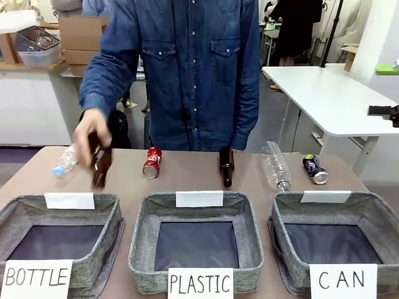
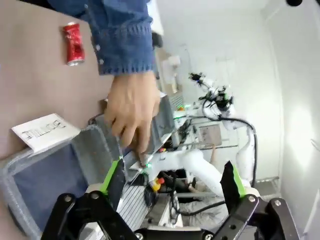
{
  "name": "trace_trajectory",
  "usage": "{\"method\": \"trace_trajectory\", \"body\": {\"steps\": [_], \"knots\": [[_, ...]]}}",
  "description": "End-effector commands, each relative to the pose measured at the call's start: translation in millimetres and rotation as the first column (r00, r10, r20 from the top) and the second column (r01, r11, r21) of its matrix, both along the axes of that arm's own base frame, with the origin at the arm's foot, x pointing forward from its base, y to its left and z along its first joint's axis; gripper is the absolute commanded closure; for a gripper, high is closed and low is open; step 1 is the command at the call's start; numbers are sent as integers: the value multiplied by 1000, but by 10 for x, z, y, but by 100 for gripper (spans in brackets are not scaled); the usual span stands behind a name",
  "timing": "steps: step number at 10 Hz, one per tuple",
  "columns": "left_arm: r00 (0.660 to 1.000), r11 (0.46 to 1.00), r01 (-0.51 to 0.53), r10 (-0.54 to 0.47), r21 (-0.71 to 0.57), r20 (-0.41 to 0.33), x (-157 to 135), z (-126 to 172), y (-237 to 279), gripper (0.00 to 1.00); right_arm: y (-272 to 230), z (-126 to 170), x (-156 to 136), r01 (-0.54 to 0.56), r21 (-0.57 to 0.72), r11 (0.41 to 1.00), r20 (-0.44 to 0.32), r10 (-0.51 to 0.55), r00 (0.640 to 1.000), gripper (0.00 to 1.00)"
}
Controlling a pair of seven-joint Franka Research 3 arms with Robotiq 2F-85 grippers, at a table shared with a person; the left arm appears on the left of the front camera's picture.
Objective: Sort the can waste into the basket.
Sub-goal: Pick up the can waste from the table and place it in the right Fabric basket.
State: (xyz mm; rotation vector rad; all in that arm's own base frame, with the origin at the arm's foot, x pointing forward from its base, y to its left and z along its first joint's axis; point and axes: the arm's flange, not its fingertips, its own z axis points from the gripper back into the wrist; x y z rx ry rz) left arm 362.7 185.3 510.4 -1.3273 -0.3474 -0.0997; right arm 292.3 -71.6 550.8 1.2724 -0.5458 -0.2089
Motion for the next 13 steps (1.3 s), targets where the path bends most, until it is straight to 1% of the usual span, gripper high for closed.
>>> {"method": "trace_trajectory", "body": {"steps": [1,2,3,4,6,8,9,10,11,12,13], "knots": [[998,997,-13,18,79,-59,34,222,887,0,13,11,41,-7,7,1000,38,6,999,0],[987,991,-125,129,40,-99,-97,260,1267,0,13,11,41,-7,7,1000,38,6,999,0],[992,992,-119,118,-32,-42,-258,247,1373,0,13,11,41,-7,7,1000,38,6,999,0],[992,990,-123,123,-75,0,-362,183,1377,0,13,11,41,-7,7,1000,38,6,999,0],[994,990,-98,102,-96,40,-396,117,1249,0,13,11,41,-7,7,1000,38,6,999,0],[996,996,-78,80,-52,45,-336,212,1052,0,13,11,41,-7,7,1000,38,6,999,0],[998,996,-43,47,-72,51,-280,262,951,0,13,11,41,-7,7,1000,38,6,999,0],[1000,998,5,-3,-62,27,-142,283,749,0,13,11,41,-7,7,1000,38,6,999,0],[998,998,61,-61,8,17,-74,249,756,0,13,11,41,-7,7,1000,38,6,999,0],[1000,999,18,-18,-47,-17,-29,204,851,0,13,11,41,-7,7,1000,38,6,999,0],[999,999,28,-29,-36,-31,58,184,688,0,13,11,41,-7,7,1000,38,6,999,0]]}}
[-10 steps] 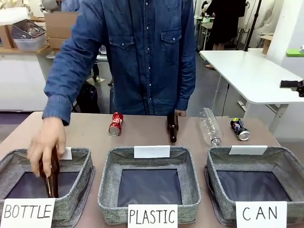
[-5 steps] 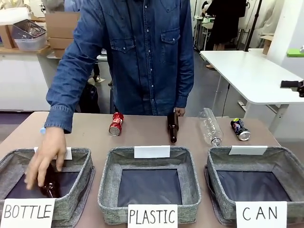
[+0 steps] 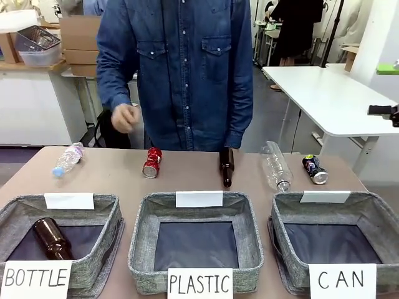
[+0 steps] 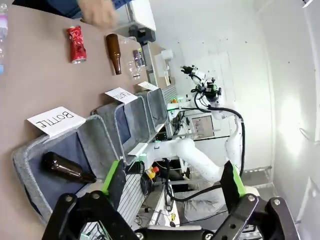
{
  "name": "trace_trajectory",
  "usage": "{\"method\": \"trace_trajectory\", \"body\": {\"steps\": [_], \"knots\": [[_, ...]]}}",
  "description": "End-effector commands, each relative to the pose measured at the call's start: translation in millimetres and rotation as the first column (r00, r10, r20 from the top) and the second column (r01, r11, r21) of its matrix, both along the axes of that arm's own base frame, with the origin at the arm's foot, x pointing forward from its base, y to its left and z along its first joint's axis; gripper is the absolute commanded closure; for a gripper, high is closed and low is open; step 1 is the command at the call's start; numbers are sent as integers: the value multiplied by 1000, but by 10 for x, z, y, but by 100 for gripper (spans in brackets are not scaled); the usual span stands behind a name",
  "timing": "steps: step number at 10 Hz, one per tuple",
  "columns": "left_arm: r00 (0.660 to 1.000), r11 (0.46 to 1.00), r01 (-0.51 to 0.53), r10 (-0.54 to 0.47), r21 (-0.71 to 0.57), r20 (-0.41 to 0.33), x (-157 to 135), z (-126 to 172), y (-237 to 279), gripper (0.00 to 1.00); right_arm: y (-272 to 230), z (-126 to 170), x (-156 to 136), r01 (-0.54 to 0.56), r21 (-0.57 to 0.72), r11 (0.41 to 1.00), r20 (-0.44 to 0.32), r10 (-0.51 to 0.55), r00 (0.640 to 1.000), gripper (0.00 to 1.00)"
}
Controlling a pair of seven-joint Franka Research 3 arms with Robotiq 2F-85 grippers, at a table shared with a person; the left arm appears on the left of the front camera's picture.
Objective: Sort the can waste into the basket.
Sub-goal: Pick up the can waste from the table and place it in the right Fabric basket.
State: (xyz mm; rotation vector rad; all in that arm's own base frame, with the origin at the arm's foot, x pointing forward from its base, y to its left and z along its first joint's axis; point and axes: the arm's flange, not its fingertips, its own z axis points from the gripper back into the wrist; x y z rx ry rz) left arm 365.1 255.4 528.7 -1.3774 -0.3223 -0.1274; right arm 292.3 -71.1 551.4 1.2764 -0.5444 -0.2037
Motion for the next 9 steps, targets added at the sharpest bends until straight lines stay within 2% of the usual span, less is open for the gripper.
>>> {"method": "trace_trajectory", "body": {"steps": [1,2,4,6,9], "knots": [[997,1000,-17,18,9,-69,189,19,-398,0,7,6,41,-1,5,1000,35,1,999,0],[994,997,67,-63,36,-87,387,47,-1055,0,7,6,41,-1,5,1000,35,1,999,0],[972,954,221,-198,201,-130,742,65,-2188,0,7,6,41,-1,5,1000,35,1,999,0],[966,877,248,-190,411,-177,1100,-66,-3024,0,7,6,41,-1,5,1000,35,1,999,0],[950,711,308,-190,633,-249,1371,-549,-4110,0,7,6,41,-1,5,1000,35,1,999,0]]}}
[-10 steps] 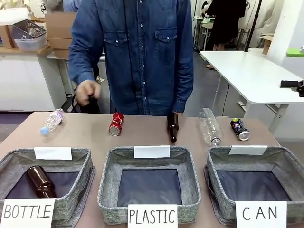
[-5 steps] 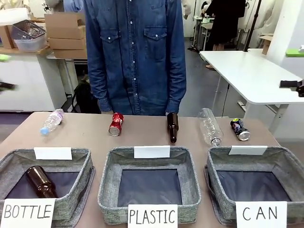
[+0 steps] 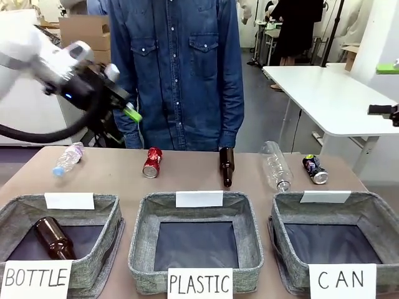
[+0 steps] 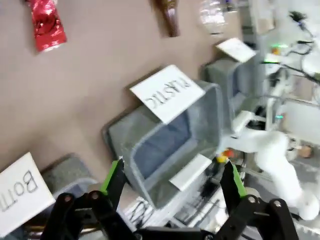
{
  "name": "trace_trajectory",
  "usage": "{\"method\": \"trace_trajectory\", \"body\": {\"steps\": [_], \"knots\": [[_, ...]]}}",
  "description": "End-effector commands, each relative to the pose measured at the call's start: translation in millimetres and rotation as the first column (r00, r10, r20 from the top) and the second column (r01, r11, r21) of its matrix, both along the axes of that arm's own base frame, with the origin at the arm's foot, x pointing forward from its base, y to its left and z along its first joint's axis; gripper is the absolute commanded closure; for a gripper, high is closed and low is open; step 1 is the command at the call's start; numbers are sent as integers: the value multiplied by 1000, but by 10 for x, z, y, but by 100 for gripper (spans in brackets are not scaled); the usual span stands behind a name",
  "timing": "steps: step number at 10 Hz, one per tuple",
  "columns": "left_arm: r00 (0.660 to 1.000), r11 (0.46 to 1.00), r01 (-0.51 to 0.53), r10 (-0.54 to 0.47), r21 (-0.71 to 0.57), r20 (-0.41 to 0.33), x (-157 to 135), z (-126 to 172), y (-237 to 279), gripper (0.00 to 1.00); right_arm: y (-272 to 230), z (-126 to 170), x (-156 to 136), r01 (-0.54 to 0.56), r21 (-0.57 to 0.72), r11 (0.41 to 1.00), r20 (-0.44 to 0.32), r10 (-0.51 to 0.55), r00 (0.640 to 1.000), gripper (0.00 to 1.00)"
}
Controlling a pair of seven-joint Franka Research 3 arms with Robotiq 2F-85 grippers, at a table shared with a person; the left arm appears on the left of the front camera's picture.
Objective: Sort the can waste into the basket.
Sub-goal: Pick up the can waste from the table and place it in the right Fabric basket.
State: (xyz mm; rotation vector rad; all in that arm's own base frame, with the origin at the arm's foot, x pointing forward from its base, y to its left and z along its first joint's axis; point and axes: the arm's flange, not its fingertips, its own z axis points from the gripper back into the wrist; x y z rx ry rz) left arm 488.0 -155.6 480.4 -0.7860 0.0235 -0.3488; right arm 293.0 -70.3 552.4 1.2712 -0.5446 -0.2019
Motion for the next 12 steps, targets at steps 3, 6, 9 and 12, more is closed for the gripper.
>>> {"method": "trace_trajectory", "body": {"steps": [3,6,9,12], "knots": [[998,963,-52,61,266,-26,544,-628,-533,0,-1,-4,34,-1,11,1000,35,1,999,0],[949,879,-308,259,364,179,1056,-1087,-636,0,-1,-4,34,-1,11,1000,35,1,999,0],[879,810,-448,322,379,351,1300,-1332,-607,0,-1,-4,34,-1,11,1000,35,1,999,0],[882,817,-438,310,375,355,1340,-1518,-667,0,-1,-4,34,-1,11,1000,35,1,999,0]]}}
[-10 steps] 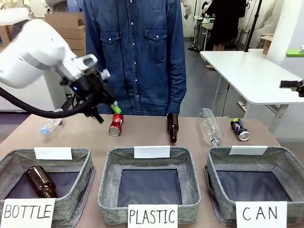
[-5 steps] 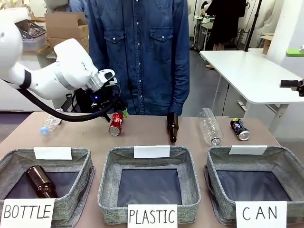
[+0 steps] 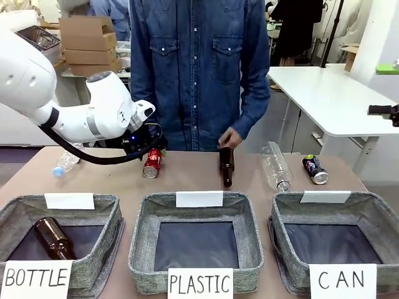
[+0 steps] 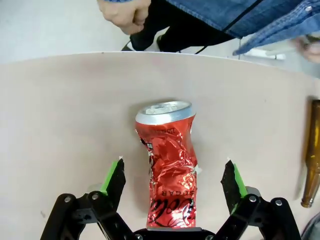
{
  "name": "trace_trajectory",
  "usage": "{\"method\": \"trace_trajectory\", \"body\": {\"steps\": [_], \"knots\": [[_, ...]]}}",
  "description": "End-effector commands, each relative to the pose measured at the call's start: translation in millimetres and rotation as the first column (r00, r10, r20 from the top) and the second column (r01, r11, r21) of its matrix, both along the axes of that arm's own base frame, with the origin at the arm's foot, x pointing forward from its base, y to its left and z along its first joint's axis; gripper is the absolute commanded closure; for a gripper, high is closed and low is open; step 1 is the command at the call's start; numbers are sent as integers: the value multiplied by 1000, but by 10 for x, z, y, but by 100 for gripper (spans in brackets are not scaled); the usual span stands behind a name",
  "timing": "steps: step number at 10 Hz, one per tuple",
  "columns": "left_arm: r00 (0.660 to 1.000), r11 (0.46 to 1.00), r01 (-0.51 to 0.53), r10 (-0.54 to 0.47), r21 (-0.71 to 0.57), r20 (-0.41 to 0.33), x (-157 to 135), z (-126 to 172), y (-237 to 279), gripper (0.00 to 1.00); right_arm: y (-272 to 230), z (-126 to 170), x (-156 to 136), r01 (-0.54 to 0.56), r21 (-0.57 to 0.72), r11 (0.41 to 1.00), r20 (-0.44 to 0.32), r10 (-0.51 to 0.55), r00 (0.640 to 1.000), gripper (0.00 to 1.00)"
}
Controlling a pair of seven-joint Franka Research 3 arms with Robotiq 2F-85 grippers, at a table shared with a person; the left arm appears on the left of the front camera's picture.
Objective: Sort the can waste into the basket.
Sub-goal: Pick up the can waste from the table and place it in the right Fabric basket.
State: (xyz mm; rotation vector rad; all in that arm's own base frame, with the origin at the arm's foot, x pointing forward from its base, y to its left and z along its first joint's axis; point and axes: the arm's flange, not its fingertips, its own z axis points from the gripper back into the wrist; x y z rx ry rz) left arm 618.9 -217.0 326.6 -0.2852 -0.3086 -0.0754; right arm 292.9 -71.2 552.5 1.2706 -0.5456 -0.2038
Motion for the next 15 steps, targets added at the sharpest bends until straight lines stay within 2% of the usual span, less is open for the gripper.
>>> {"method": "trace_trajectory", "body": {"steps": [1,3,4,5,6,7,8,12,13,14,15], "knots": [[1000,998,-23,24,51,-9,32,-42,-46,0,9,-5,35,-3,10,1000,36,3,999,0],[1000,997,-23,24,72,-11,24,-95,-28,0,9,-5,35,-3,10,1000,36,3,999,0],[1000,997,-27,28,77,-4,15,-86,-33,60,9,-5,35,-3,10,1000,36,3,999,0],[1000,996,-20,19,85,14,2,-89,-47,60,9,-5,35,-3,10,1000,36,3,999,0],[1000,995,-22,21,95,10,-4,-123,-58,100,9,-5,35,-3,10,1000,36,3,999,0],[1000,994,-20,20,108,2,-4,-163,-56,65,9,-5,35,-3,10,1000,36,3,999,0],[1000,992,-15,15,127,6,0,-203,-30,100,9,-5,35,-3,10,1000,36,3,999,0],[1000,994,-8,8,105,1,-60,-31,157,100,9,-5,35,-3,10,1000,36,3,999,0],[999,993,47,-48,111,12,-141,133,228,100,9,-5,35,-3,10,1000,36,3,999,0],[989,983,149,-150,109,2,-277,403,384,100,9,-5,35,-3,10,1000,36,3,999,0],[976,970,210,-216,118,34,-464,749,624,100,9,-5,35,-3,10,1000,36,3,999,0]]}}
